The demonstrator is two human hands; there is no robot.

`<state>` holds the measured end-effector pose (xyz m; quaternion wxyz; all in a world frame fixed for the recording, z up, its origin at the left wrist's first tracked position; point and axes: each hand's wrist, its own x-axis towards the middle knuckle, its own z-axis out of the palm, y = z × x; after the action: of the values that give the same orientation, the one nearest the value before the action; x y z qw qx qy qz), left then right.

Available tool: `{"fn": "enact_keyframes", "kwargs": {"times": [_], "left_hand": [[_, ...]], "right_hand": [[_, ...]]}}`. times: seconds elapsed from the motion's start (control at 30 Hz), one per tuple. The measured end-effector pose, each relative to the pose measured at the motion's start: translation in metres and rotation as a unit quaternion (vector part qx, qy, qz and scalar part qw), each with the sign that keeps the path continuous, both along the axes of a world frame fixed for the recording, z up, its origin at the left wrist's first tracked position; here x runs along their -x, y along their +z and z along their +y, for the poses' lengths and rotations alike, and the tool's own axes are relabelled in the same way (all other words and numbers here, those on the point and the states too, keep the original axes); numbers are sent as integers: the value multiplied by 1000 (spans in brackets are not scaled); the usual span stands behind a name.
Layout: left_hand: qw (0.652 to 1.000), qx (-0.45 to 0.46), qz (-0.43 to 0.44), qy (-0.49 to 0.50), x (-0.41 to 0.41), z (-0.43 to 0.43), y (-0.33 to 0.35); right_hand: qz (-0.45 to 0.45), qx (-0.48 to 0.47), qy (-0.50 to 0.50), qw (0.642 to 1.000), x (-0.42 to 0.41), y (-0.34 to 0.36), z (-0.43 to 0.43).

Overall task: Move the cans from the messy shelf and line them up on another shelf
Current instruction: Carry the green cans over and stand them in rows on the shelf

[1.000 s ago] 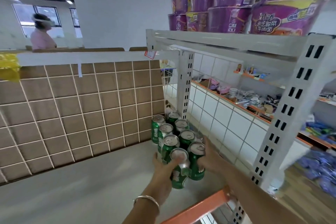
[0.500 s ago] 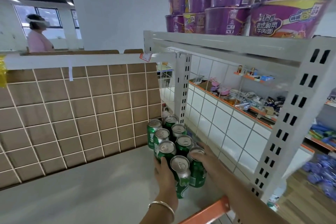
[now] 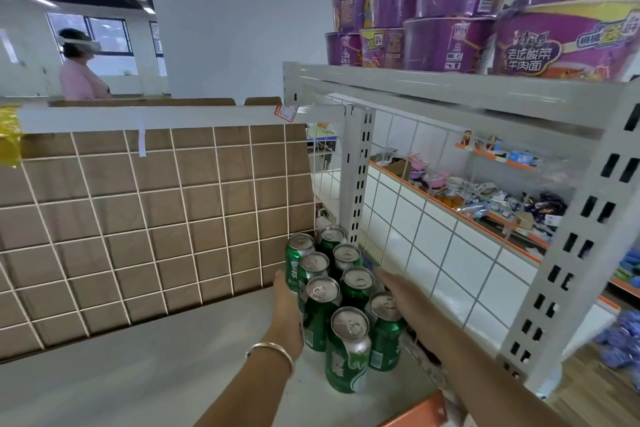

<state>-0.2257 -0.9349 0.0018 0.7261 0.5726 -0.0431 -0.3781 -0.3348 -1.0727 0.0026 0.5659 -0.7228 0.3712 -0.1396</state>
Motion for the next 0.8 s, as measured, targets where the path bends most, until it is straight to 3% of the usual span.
{"fn": "enact_keyframes", "kwargs": {"times": [0.1, 0.23, 0.4, 0.57, 0.67, 0.8], "left_hand": [[999, 14, 34, -2, -7, 5, 20], [996, 6, 79, -28, -38, -27, -18], [993, -62, 88, -45, -47, -49, -41], [996, -77, 37, 39, -104, -114, -164], [997, -66, 44, -5, -102, -103, -133], [997, -36, 73, -1, -142, -119, -178]], "right_hand": [[57, 42, 21, 997, -20, 4, -7], [117, 53, 39, 991, -44, 11, -17], [80, 48, 57, 994, -70, 15, -21], [57, 58, 7, 997, -84, 11, -25], [49, 63, -1, 997, -85, 9, -23], [57, 69, 2, 996, -87, -1, -21]]}}
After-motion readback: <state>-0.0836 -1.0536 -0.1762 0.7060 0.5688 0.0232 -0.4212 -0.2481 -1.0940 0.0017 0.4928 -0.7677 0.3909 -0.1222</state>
